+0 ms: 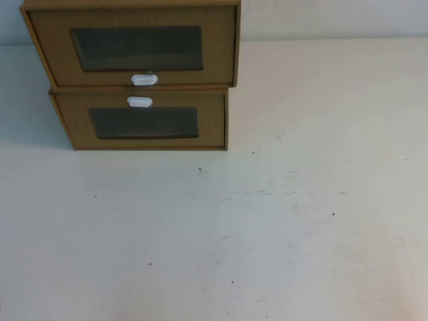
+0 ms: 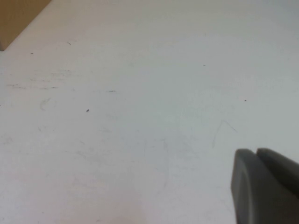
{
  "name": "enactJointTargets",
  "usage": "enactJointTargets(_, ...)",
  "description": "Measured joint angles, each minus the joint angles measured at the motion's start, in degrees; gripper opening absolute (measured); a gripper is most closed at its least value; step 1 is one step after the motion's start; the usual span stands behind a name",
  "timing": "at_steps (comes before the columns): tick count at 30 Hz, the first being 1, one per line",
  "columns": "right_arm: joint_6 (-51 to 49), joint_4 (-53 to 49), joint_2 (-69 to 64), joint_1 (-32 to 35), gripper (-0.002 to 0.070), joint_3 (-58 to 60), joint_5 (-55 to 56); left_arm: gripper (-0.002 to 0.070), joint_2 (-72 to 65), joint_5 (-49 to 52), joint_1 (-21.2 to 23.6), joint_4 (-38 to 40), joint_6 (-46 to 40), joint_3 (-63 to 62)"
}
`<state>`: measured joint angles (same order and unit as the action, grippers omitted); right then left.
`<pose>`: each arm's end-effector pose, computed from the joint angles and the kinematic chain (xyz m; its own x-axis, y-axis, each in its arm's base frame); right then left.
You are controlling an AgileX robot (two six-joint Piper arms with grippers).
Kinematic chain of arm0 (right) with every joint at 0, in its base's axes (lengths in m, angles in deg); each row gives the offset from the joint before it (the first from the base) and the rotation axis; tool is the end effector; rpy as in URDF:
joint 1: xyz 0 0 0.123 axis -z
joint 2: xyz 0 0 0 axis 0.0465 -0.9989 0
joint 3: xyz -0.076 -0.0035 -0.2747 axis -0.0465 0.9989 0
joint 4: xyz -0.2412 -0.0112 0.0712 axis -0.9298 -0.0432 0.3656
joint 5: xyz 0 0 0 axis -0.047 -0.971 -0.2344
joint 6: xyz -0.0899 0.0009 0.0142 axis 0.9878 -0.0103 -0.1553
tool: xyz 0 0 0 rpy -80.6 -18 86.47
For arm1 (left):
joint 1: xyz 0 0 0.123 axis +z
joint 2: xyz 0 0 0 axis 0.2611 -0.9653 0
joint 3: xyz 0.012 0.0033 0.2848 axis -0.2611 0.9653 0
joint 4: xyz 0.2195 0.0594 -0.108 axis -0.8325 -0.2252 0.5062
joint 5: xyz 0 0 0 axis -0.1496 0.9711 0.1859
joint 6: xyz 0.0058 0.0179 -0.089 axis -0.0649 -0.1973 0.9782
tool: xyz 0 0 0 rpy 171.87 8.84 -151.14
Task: Open the shoe box
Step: 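Pull the top drawer of the cardboard box fully open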
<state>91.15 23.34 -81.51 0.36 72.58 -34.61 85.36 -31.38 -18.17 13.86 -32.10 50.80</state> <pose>0.0520 0.0073 0.1725 -0.2963 0.0314 -0.9546 -0.0812 0.9950 0.0580 0.0520 -0.0036 0.1702 -0.2948 0.1819 -0.9381 0.1123 0.9815 0.1550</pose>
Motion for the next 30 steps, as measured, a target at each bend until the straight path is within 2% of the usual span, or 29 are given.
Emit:
enactJointTargets(21,0.0,0.0,0.0,0.0,-0.0014,0.0,0.0,-0.0005,0.0,-0.58,0.0,1.01,1.06,0.0)
enactJointTargets(24,0.0,0.0,0.0,0.0,-0.0014,0.0,0.0,-0.0005,0.0,-3.65,0.0,6.15,3.65,0.0)
enactJointTargets(30,0.0,0.0,0.0,0.0,-0.0014,0.0,0.0,-0.0005,0.0,-10.82,0.0,25.47,10.86,0.0)
